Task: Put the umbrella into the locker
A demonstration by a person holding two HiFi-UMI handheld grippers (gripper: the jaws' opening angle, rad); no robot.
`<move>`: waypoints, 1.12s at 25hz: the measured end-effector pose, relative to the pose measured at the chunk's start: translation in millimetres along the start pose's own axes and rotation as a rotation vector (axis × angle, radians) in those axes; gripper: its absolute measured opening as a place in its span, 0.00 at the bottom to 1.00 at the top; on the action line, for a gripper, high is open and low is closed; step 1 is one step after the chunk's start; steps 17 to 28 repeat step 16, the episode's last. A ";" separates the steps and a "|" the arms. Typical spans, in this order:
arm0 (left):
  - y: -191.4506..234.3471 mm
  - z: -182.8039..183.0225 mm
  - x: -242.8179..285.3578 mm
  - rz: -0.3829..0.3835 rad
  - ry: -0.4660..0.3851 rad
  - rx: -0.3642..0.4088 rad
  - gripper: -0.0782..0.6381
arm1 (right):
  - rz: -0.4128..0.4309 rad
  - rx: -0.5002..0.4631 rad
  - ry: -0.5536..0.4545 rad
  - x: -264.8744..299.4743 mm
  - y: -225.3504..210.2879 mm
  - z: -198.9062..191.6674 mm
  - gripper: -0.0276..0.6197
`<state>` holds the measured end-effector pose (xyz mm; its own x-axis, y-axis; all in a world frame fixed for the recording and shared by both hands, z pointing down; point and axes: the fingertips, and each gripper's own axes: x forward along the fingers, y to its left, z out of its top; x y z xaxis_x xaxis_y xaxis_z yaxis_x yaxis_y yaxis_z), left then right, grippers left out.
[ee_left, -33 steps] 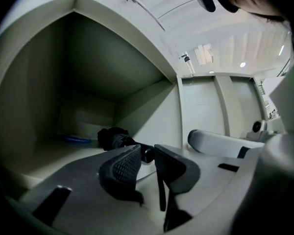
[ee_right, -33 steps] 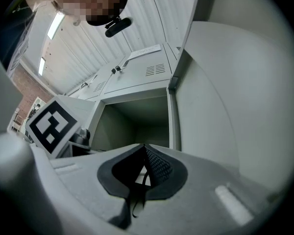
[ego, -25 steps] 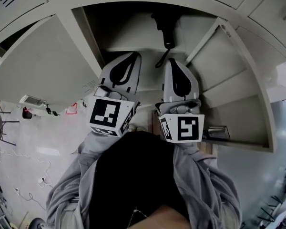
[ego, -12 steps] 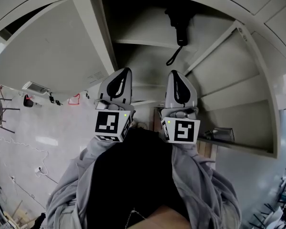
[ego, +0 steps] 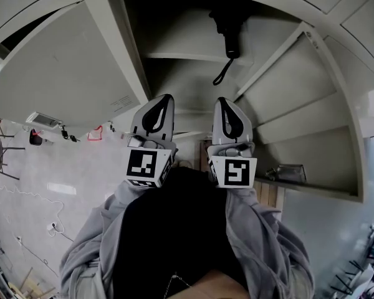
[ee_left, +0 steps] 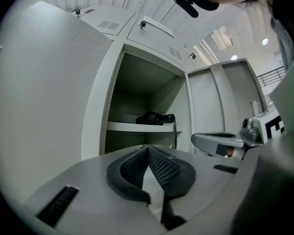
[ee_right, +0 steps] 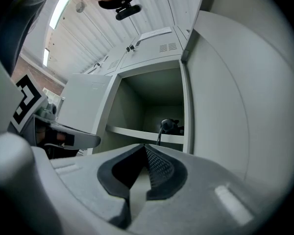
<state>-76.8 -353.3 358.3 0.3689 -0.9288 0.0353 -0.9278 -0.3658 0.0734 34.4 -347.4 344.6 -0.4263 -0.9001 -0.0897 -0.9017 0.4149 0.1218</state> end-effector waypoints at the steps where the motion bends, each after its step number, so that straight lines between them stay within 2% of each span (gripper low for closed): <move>1: -0.6 -1.3 0.4 -0.003 0.006 0.001 0.12 | 0.000 0.004 0.003 -0.3 -0.3 -0.7 0.05; 9: -6.6 -5.6 2.8 -0.057 0.013 0.024 0.12 | -0.002 0.023 0.011 1.3 0.9 -3.1 0.05; 13: -6.2 -7.6 4.7 -0.074 0.029 0.030 0.12 | -0.002 -0.003 0.008 3.5 0.2 -4.5 0.05; 28: -5.6 -6.7 5.8 -0.082 0.034 0.032 0.12 | -0.009 0.006 0.009 4.8 -0.4 -3.5 0.05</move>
